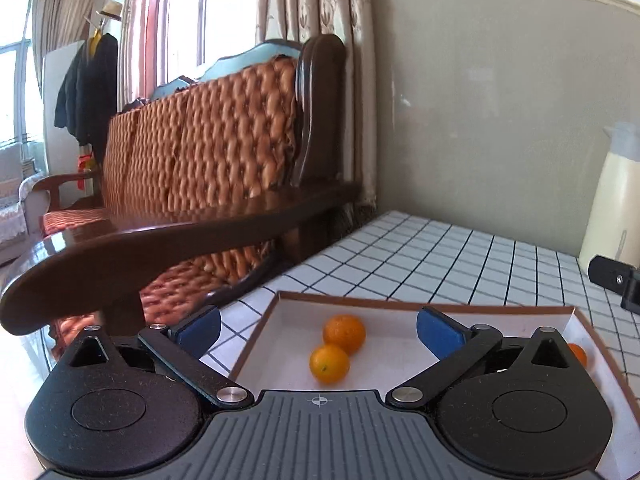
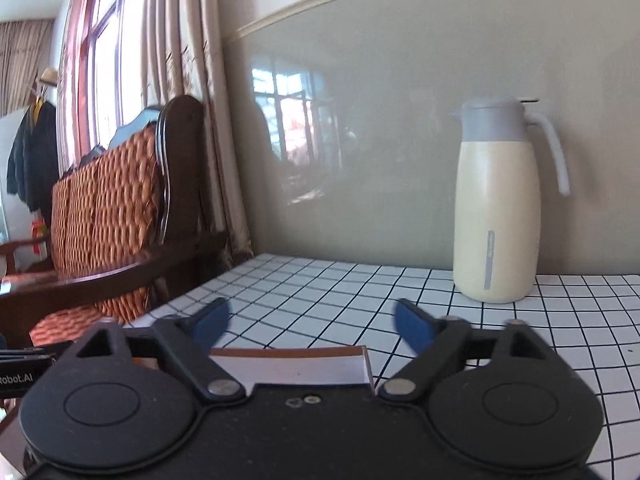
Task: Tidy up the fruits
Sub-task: 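Open both tools to drop the tangerines into the box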
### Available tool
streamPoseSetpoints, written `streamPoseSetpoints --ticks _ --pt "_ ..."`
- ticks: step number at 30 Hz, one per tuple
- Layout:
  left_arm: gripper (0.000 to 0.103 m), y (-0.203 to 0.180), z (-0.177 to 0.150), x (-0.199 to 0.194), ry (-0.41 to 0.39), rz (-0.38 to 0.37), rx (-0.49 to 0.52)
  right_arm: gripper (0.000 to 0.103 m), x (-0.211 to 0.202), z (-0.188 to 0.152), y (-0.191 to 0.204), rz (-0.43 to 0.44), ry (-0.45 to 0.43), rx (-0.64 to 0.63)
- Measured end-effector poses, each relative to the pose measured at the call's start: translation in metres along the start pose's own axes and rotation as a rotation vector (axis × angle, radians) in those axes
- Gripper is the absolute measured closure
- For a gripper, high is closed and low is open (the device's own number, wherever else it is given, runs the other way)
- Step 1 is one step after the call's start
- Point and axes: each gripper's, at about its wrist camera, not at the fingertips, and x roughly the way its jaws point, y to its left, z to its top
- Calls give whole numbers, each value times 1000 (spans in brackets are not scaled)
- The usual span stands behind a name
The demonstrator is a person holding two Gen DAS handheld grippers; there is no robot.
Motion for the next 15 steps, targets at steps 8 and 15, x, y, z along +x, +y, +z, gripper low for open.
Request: streamPoseSetpoints --ticks 8,15 --pt "0 -2 -1 -10 6 -8 8 6 -13 1 10 23 -20 -69" --pt "0 -4 -1 -18 7 -13 18 6 -20 -1 8 28 5 -78"
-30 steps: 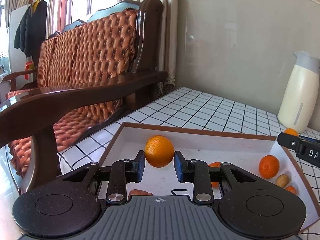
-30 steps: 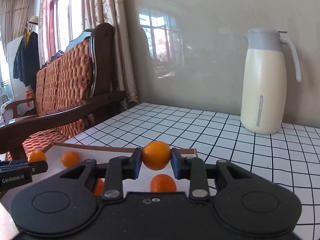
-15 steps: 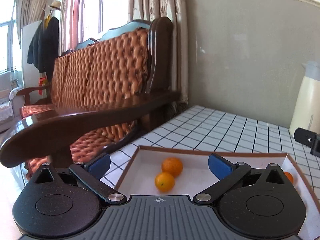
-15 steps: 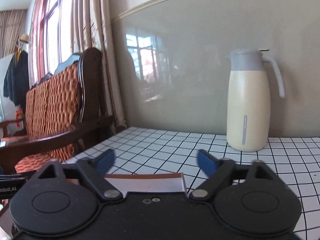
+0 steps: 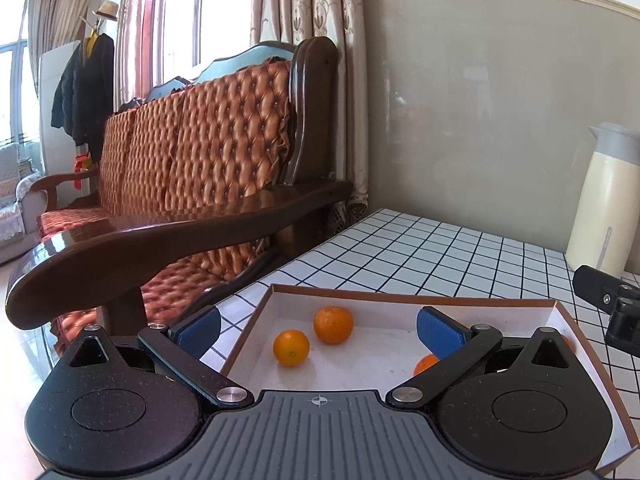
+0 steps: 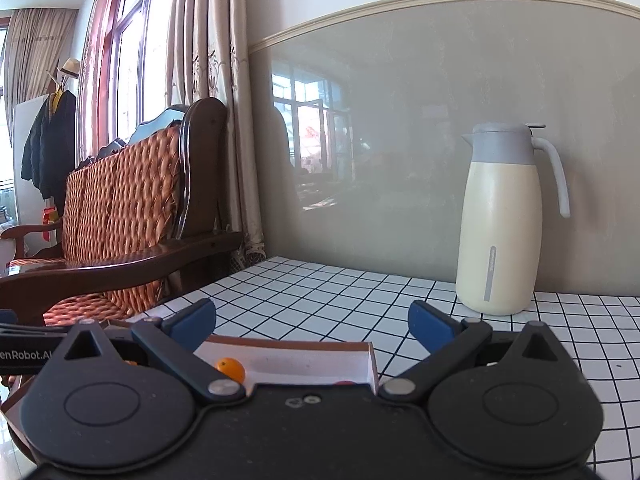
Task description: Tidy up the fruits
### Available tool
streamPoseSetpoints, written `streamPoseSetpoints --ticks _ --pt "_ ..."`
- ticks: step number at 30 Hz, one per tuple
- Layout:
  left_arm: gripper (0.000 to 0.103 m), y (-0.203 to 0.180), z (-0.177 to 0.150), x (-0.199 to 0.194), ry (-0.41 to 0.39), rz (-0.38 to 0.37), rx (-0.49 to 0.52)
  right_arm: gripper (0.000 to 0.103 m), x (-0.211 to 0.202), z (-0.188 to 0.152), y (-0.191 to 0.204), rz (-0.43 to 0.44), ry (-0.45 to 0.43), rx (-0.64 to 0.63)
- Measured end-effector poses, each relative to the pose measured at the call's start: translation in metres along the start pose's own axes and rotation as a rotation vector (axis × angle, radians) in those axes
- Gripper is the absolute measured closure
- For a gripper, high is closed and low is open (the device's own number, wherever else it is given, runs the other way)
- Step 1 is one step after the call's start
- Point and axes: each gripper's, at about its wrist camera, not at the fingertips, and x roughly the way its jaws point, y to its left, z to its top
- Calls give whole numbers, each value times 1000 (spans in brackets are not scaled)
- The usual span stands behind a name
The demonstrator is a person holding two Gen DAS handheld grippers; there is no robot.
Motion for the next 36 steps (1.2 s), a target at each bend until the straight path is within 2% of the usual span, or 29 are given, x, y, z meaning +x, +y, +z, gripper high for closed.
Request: streamPoseSetpoints --ticks 6,14,24,30,36 --pt "0 -3 -7 -12 6 1 21 6 -14 -3 1 13 19 -9" --pt "0 -7 -8 -43 -4 -12 29 6 -53 -2 5 38 21 -24" --pt "0 -4 -10 -122 -18 -51 32 6 -127 5 -6 28 63 21" --pt "0 5 -14 -172 -20 -60 39 6 -171 7 -1 26 84 9" --pt "0 18 -23 -205 1 -71 47 6 -201 4 9 21 92 10"
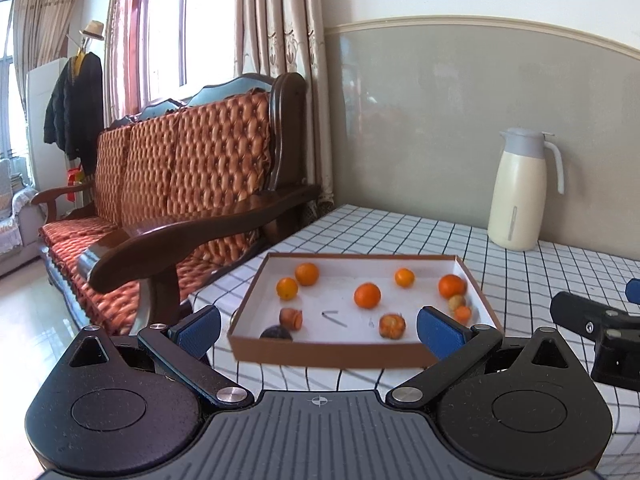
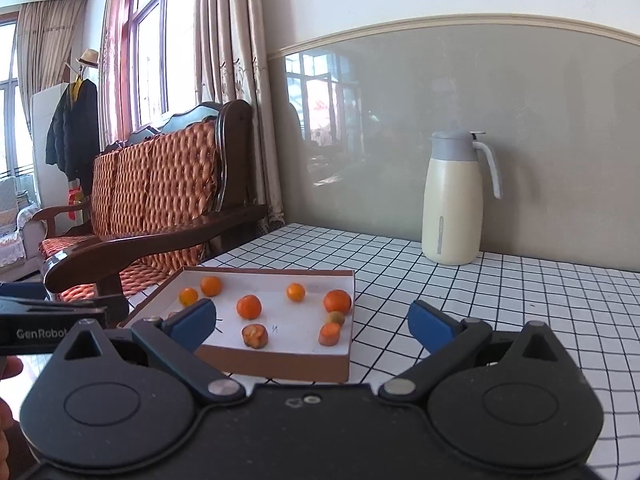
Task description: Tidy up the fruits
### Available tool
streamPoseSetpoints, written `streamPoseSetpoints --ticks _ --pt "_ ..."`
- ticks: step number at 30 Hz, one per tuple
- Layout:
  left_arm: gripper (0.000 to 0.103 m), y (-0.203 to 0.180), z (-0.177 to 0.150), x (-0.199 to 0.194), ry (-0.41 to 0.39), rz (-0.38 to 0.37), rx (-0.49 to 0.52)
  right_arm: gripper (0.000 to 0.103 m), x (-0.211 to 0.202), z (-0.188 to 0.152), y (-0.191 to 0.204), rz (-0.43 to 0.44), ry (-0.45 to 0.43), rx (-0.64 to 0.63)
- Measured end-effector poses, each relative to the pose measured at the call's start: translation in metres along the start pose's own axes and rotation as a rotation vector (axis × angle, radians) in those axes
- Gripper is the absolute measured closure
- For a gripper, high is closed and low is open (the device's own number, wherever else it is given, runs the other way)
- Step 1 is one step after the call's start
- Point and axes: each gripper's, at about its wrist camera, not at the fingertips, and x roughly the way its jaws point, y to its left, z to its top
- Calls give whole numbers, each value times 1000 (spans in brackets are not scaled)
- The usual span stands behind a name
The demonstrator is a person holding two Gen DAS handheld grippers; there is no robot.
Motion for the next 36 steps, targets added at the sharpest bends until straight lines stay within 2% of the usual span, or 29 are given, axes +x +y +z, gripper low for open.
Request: streamPoseSetpoints --ticks 11,36 --pt "0 15 -15 -48 -8 -19 18 6 -27 -1 7 -44 -24 25" --pt "0 21 -13 -41 0 -35 -5 6 -23 -6 21 -22 -12 -3"
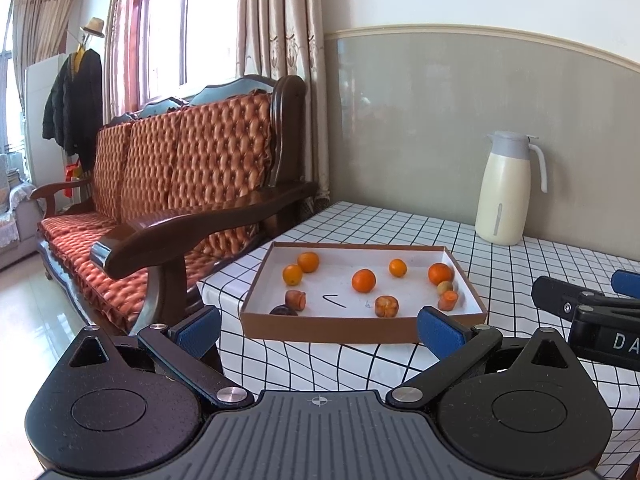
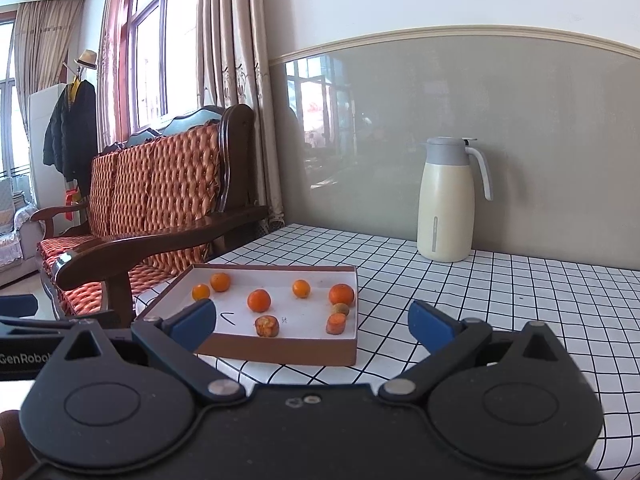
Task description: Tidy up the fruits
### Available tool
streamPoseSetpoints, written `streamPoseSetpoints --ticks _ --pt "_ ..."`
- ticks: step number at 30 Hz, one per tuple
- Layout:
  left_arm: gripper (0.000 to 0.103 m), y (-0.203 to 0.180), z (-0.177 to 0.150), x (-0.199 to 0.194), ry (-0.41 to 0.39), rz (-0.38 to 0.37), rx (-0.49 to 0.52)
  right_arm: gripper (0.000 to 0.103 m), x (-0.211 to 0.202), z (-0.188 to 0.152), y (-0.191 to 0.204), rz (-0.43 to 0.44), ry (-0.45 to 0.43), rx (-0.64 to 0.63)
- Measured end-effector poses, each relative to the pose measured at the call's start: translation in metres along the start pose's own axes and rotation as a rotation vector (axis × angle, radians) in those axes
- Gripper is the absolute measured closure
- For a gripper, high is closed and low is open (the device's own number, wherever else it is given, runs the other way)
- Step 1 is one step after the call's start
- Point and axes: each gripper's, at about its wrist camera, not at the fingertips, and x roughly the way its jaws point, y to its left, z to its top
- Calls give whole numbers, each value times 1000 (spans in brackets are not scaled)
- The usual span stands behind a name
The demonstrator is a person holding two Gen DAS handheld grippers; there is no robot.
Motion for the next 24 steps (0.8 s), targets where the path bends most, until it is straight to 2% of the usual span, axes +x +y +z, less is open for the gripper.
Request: streamPoseSetpoints --ticks 17,24 --pt "0 -1 -7 6 16 -22 -1 6 3 -3 3 5 10 -1" --pt "0 4 -13 14 12 -55 -48 6 7 -5 2 6 18 5"
